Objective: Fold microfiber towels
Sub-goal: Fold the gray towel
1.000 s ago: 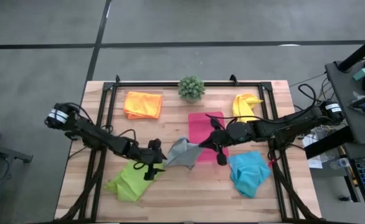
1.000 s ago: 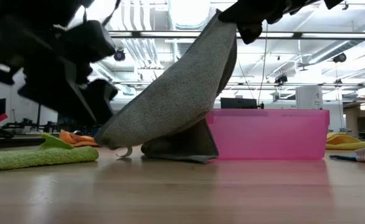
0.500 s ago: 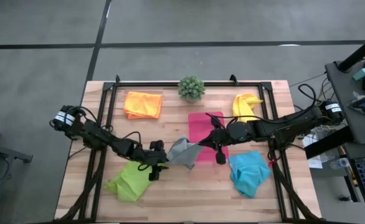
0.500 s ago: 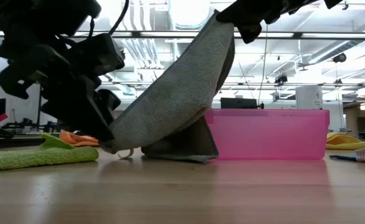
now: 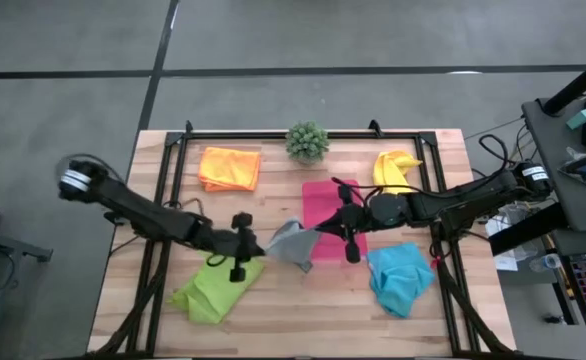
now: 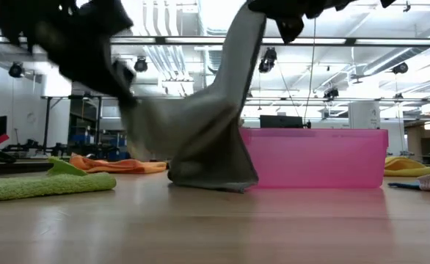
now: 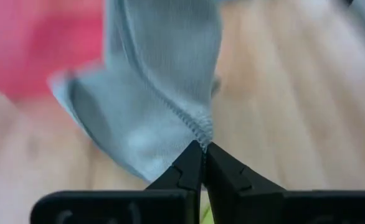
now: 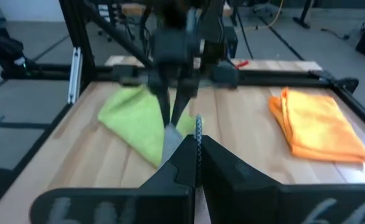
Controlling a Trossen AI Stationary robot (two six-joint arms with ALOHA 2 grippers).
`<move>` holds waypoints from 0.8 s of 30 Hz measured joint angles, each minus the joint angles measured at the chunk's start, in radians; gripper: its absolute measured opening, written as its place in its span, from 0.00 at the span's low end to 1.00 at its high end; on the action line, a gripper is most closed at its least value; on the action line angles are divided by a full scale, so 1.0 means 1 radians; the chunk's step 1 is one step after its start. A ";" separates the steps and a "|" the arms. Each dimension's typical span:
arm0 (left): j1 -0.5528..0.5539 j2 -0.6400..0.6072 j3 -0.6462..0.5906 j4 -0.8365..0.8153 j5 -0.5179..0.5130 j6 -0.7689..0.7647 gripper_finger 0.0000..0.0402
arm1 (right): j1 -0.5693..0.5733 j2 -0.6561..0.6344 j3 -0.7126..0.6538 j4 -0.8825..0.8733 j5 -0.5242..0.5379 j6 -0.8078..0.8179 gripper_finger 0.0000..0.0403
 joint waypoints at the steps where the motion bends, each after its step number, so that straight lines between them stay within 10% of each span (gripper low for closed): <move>1: 0.000 -0.052 0.012 -0.014 -0.012 0.020 0.00 | 0.000 0.000 0.009 0.001 0.000 -0.003 0.02; 15: 0.000 -0.517 0.116 -0.216 -0.025 0.232 0.00 | -0.026 0.006 0.214 -0.056 0.001 -0.205 0.02; 24: 0.005 -0.595 0.298 -0.809 -0.411 0.126 0.00 | -0.168 0.094 0.360 -0.159 0.002 -0.279 0.02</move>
